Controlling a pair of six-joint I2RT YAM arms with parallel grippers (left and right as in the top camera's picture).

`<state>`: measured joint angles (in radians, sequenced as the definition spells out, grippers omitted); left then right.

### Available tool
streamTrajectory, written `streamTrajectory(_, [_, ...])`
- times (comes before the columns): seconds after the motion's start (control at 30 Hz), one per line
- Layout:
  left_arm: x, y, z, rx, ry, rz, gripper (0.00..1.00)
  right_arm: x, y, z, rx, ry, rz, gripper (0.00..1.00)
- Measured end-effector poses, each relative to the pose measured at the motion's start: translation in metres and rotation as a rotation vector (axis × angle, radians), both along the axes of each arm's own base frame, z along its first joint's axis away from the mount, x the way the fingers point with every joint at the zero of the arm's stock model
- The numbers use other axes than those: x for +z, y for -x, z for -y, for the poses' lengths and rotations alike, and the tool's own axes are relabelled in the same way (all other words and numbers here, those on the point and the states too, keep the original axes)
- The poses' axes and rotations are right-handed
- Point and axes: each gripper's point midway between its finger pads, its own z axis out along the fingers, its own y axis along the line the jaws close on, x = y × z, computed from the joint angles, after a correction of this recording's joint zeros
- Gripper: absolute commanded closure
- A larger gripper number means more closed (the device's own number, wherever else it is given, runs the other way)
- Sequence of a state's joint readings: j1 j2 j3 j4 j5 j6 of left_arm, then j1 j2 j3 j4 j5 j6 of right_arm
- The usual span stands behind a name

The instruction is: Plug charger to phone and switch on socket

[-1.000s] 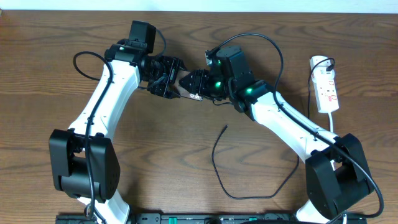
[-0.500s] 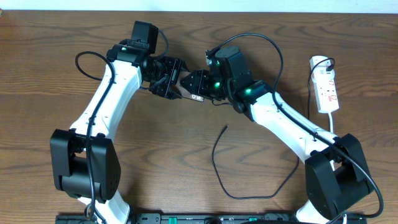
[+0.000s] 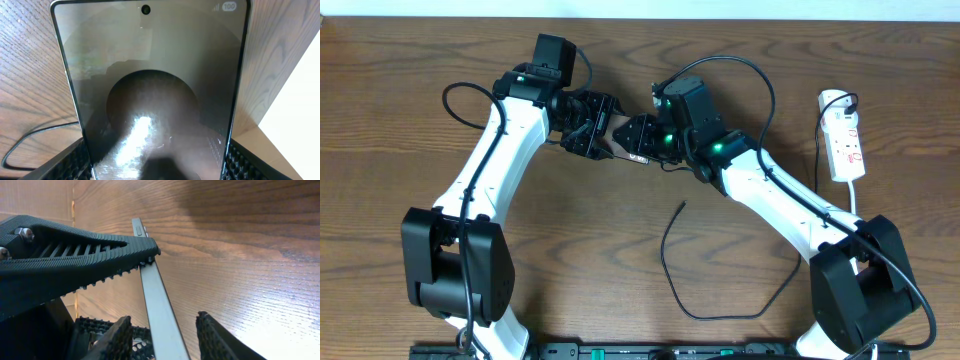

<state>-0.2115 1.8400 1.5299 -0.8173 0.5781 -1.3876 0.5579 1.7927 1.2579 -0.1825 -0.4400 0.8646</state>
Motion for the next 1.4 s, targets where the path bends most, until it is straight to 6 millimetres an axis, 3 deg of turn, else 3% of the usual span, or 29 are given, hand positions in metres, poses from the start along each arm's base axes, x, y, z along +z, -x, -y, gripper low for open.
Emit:
streamTrajectory(1.17, [0.0006,0.0002,0.0006,-0.001,0.007,-0.001,0.93,-0.0008,-0.0017,0.0015,-0.007,0.010,0.009,0.84])
streamTrajectory(1.4, [0.0008,-0.0003,0.0008,-0.002,0.007,0.002,0.93,0.0017,-0.0016,-0.0004,0.004,0.005,0.018,0.94])
